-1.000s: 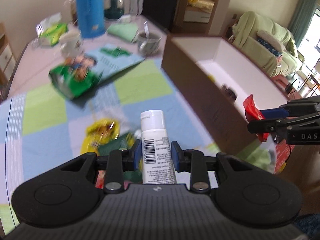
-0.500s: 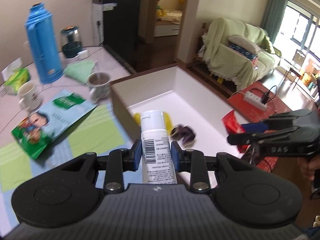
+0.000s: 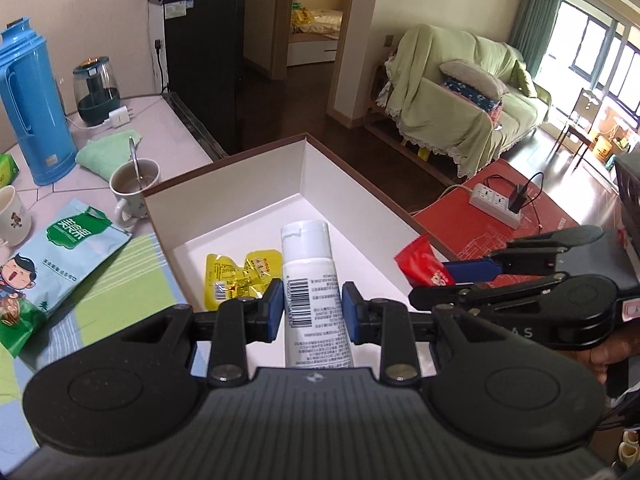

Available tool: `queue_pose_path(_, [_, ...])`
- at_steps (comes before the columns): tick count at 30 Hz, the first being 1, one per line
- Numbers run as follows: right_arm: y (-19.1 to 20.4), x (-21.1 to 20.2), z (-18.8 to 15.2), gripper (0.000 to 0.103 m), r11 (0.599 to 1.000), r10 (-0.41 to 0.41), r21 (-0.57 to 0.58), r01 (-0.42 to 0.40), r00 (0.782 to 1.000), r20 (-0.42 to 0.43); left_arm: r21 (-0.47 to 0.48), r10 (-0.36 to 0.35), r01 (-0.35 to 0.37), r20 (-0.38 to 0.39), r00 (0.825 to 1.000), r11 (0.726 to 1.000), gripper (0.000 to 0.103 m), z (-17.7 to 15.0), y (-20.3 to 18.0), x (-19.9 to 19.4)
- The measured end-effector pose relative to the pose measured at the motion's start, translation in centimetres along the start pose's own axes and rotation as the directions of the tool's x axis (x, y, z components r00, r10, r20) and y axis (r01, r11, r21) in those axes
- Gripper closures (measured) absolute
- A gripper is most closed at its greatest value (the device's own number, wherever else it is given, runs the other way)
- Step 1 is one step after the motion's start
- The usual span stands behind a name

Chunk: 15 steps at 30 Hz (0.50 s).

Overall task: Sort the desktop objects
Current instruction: 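Carry the white tube and red candy packet over the white box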

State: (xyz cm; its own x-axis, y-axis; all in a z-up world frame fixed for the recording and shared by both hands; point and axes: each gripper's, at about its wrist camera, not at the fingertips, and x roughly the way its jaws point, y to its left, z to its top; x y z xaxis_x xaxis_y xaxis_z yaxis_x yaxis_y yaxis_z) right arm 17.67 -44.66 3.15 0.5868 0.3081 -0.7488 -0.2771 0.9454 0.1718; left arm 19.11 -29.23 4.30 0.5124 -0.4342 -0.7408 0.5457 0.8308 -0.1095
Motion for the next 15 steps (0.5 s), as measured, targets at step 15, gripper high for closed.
queue_pose_path(15, [-3.1,5.6,3.2,0.070,0.982,0.046,-0.177,-0.062,0.995,-0.093,-0.113,0.074,-0.089,-0.127,0.989,0.990,0.077,-0.2,0.2,7.2])
